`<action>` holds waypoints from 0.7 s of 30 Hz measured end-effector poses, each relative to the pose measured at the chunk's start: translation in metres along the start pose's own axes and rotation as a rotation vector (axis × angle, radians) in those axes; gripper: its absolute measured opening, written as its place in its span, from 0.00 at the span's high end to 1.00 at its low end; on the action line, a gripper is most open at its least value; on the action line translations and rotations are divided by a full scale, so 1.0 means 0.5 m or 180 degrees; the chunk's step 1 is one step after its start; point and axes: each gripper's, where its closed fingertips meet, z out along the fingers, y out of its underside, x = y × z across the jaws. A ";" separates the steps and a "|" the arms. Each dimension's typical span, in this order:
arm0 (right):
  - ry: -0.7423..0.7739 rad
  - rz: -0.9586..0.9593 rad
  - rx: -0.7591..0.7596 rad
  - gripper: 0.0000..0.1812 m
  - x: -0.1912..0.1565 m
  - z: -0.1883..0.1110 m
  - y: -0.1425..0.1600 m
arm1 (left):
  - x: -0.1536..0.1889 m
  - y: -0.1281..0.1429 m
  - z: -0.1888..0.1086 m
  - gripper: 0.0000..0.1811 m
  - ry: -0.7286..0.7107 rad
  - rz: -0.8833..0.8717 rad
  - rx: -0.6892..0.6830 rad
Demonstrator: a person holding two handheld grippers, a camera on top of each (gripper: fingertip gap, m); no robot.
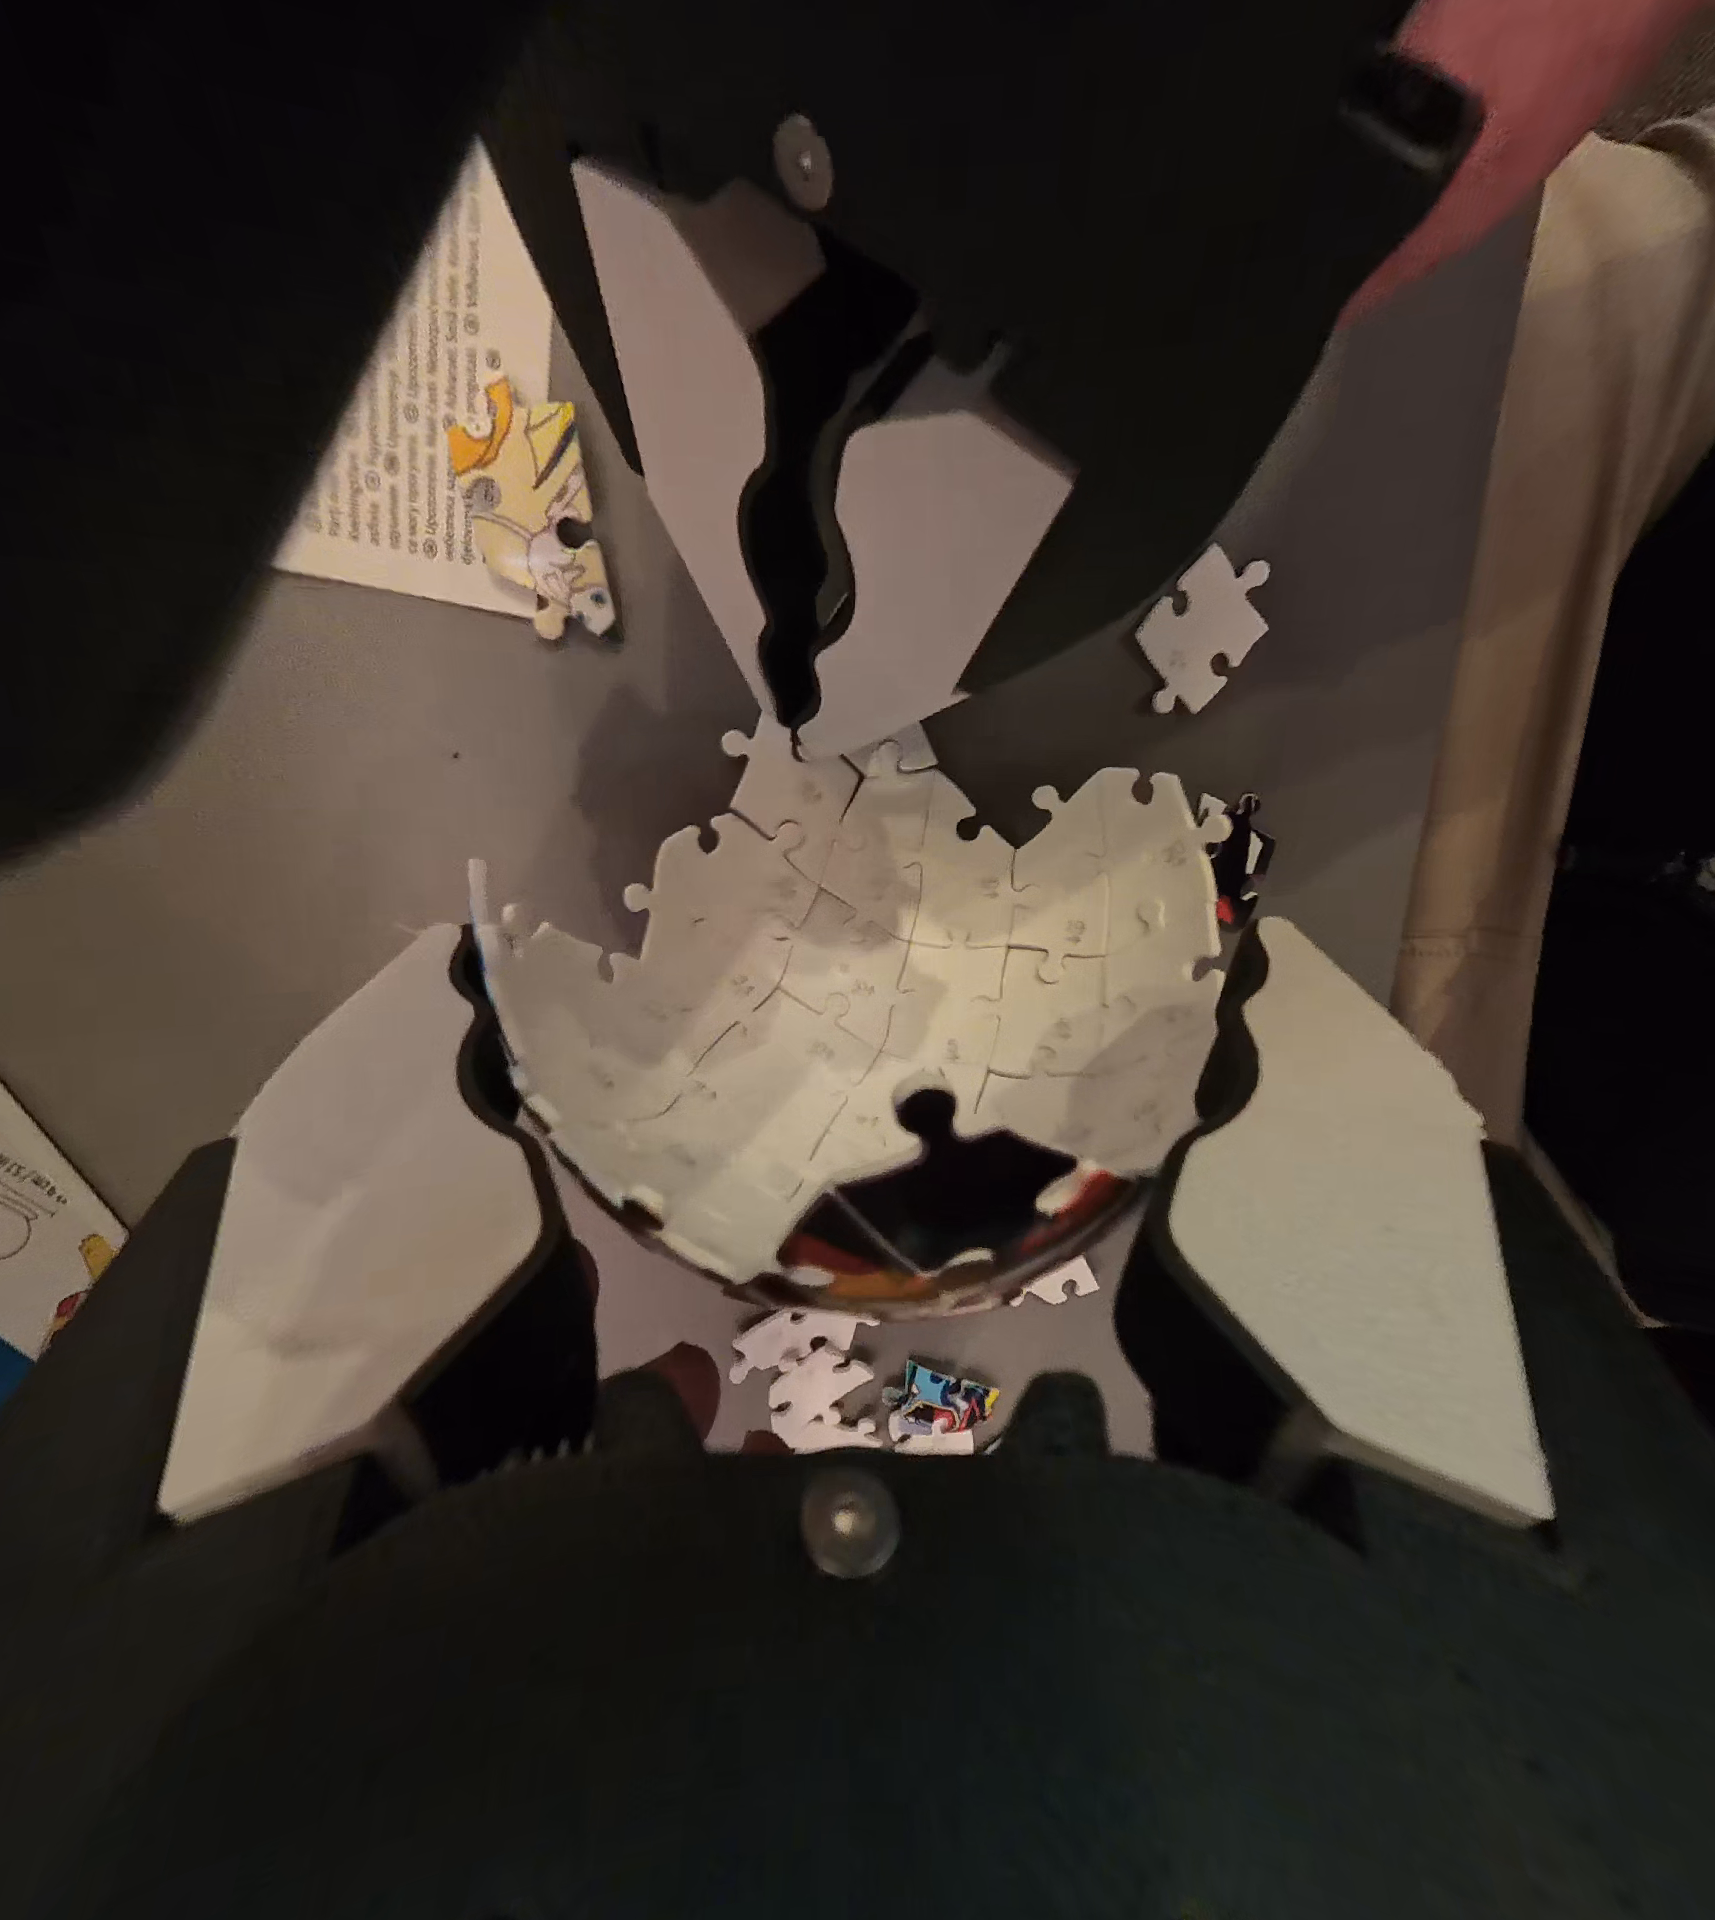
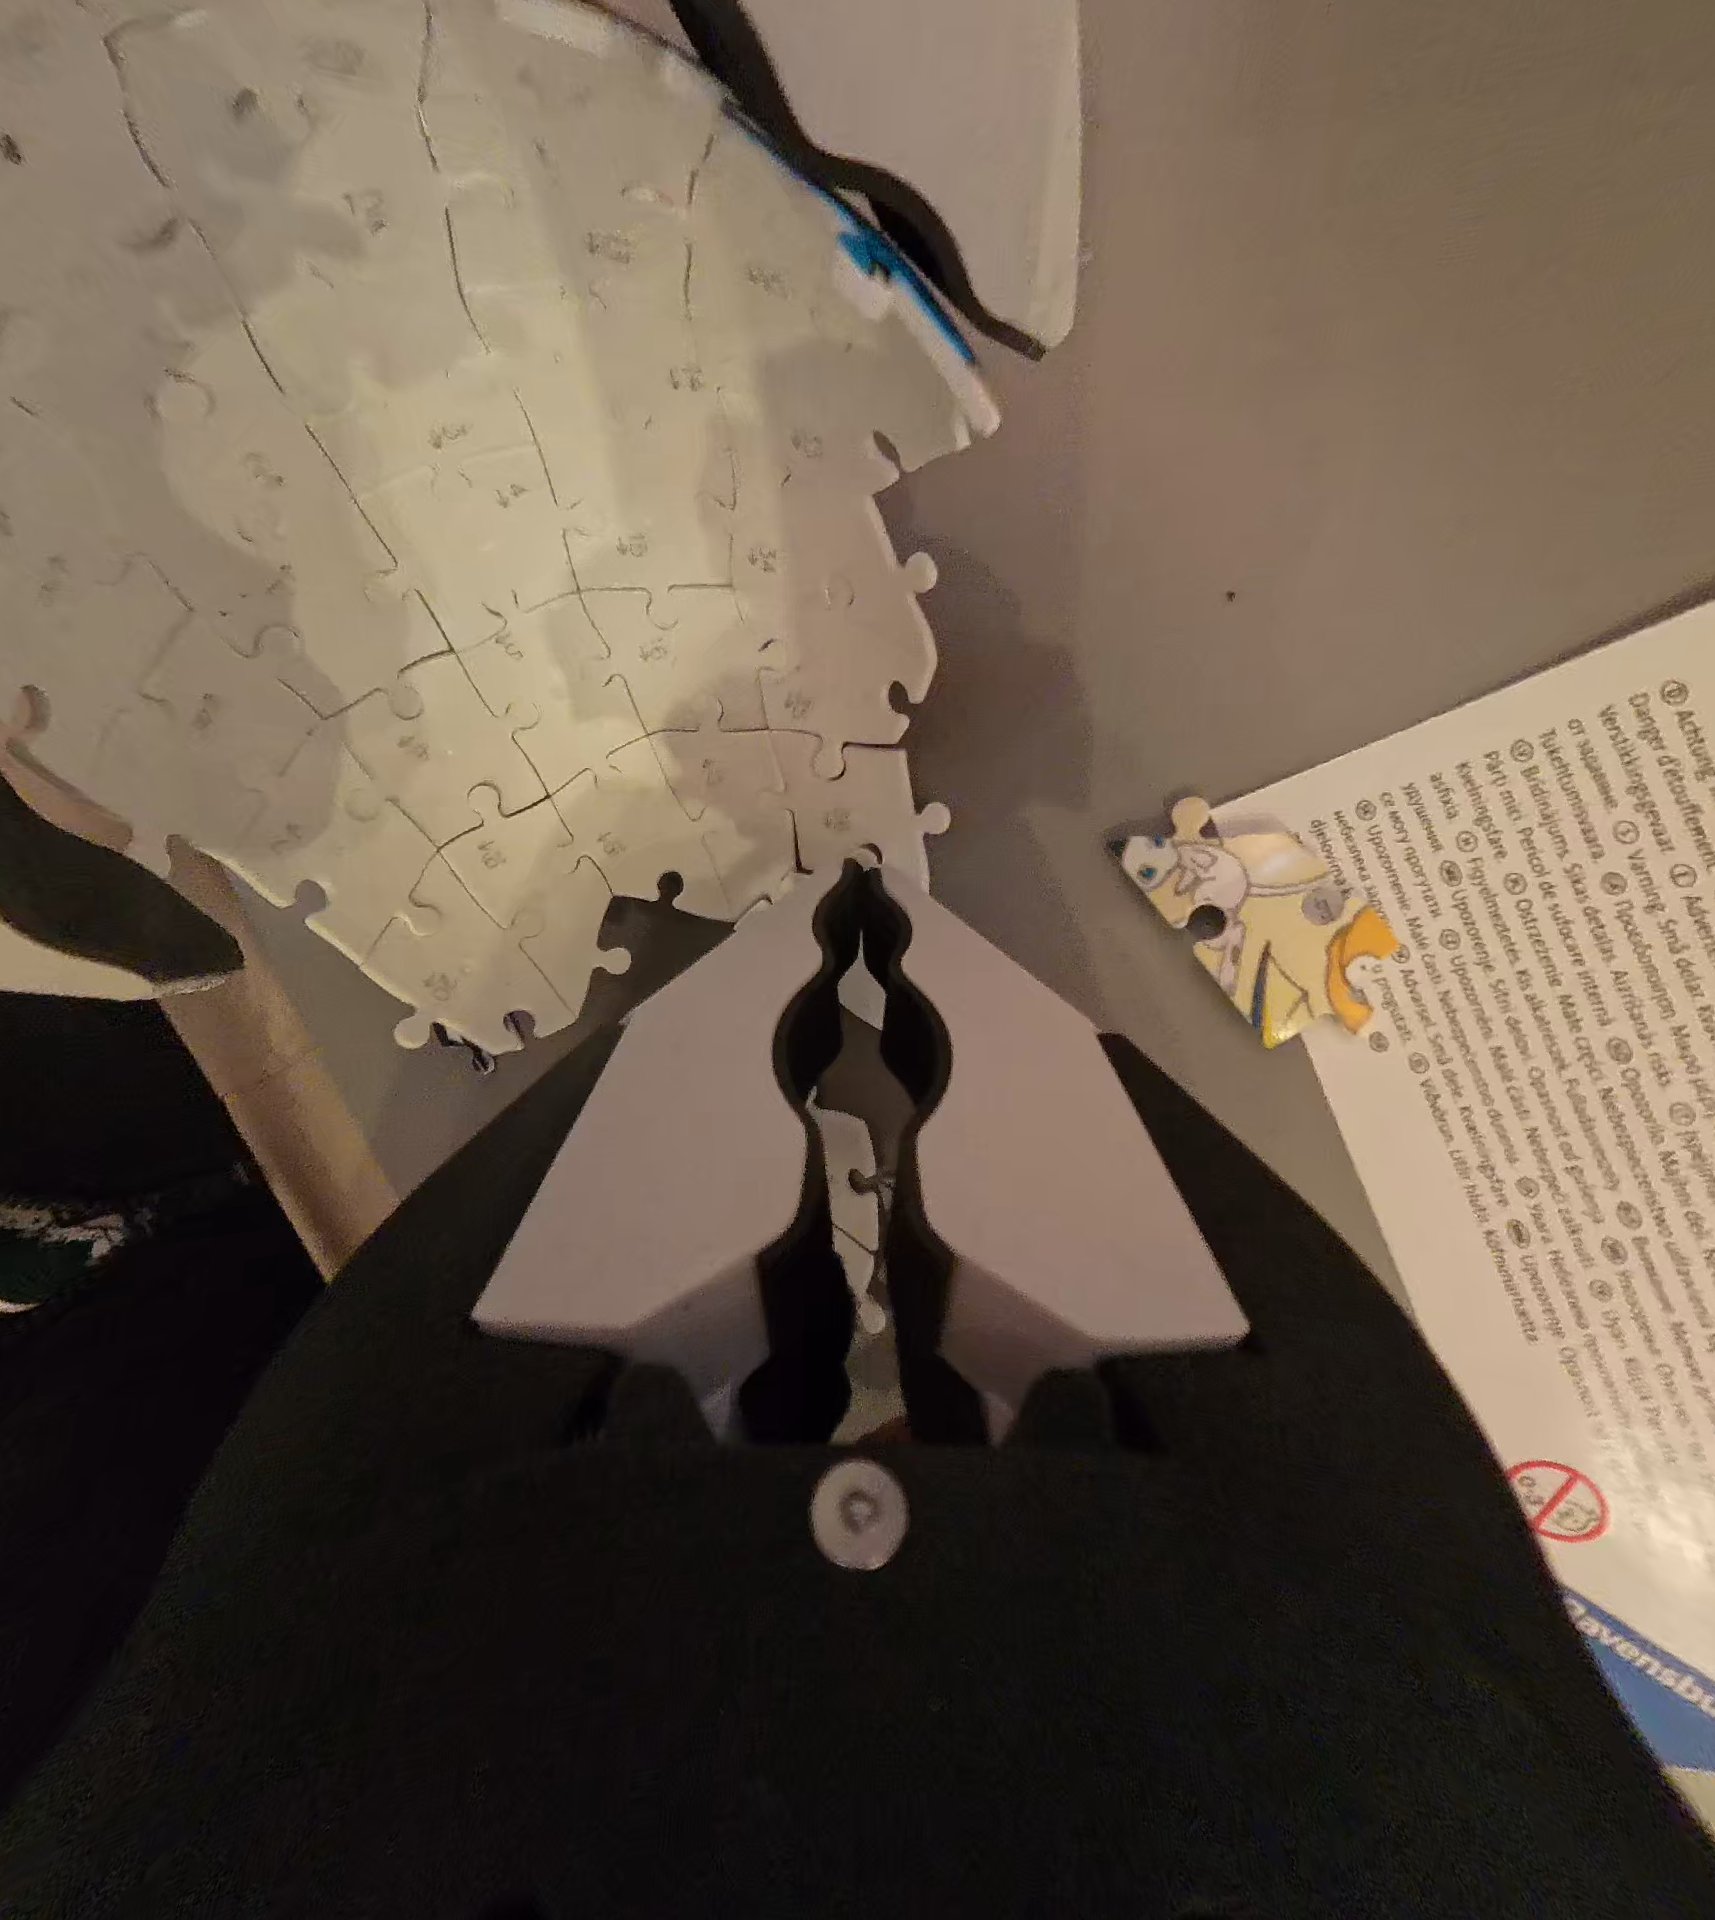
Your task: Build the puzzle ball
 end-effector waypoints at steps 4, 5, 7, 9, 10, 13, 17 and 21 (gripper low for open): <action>0.0084 -0.0077 -0.0145 1.00 0.000 0.001 -0.002 | -0.002 0.005 0.000 0.29 -0.0001 -0.0014 -0.0005; 0.0068 -0.0051 -0.0102 1.00 0.000 0.002 -0.004 | -0.002 0.006 -0.001 0.29 0.0003 -0.0028 0.0004; 0.0089 -0.0022 0.0021 1.00 0.002 0.002 -0.007 | -0.005 0.009 0.000 0.29 -0.0013 -0.0040 0.0012; 0.0097 -0.0007 0.0134 1.00 0.002 0.001 -0.009 | -0.008 0.013 0.001 0.30 -0.0015 -0.0054 0.0012; 0.0146 -0.0094 0.0160 1.00 0.002 0.000 -0.010 | -0.009 0.012 0.001 0.30 -0.0015 -0.0059 0.0038; 0.0167 -0.0112 0.0225 1.00 0.001 -0.004 -0.007 | -0.008 0.015 0.001 0.30 -0.0006 -0.0073 0.0058; 0.0044 -0.0122 0.0271 1.00 -0.018 -0.001 -0.003 | -0.015 0.022 0.002 0.30 -0.0056 -0.0084 0.0023; 0.0027 -0.0109 0.0454 1.00 -0.026 -0.026 -0.010 | -0.017 0.023 0.002 0.30 -0.0047 -0.0077 0.0016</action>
